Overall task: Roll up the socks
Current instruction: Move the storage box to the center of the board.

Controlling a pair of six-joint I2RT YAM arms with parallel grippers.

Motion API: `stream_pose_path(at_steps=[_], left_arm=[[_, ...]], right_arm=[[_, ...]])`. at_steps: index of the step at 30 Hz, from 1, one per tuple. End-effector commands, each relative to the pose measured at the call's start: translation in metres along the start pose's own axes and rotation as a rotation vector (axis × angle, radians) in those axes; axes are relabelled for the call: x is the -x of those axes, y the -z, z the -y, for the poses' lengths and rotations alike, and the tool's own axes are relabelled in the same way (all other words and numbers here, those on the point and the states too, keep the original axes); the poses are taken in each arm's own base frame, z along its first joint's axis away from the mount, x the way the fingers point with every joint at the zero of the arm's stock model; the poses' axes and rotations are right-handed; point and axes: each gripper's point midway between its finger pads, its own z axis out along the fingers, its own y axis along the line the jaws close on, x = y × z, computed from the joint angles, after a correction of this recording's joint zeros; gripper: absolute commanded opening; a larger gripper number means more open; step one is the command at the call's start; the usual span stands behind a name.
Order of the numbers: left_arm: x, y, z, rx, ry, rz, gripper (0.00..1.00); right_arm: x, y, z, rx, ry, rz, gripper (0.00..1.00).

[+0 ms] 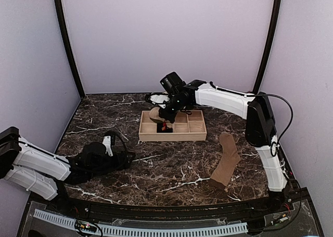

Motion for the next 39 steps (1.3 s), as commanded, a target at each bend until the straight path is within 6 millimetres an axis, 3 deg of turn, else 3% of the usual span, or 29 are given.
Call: stream_pose_path(at_steps=[1,10,13,25,31,33,39], left_arm=[[0.015,-0.004,0.007,-0.019,-0.019,0.035,0.72],[0.029,-0.012,0.002,-0.018,-0.005,0.081,0.72],[0.038,-0.019,-0.002,-0.001,0.004,0.107,0.72],[0.076,-0.071,-0.007,-0.061,0.116,0.155,0.73],[0.094,-0.096,-0.006,-0.038,0.101,0.148,0.73],[0.102,-0.104,-0.019,-0.015,0.119,0.154,0.73],[0.098,-0.117,-0.036,-0.018,0.165,0.13,0.73]], right_arm=[[0.008,0.008,-0.018,0.033,0.052,-0.027,0.0],[0.014,-0.003,-0.039,0.039,0.103,-0.081,0.0],[0.009,-0.016,-0.039,0.036,0.103,-0.107,0.0],[0.012,-0.028,-0.036,0.025,0.14,-0.101,0.0],[0.008,-0.043,-0.036,0.034,0.153,-0.104,0.0],[0.009,-0.045,-0.037,0.047,0.151,-0.096,0.0],[0.022,-0.046,-0.04,0.077,0.145,-0.041,0.0]])
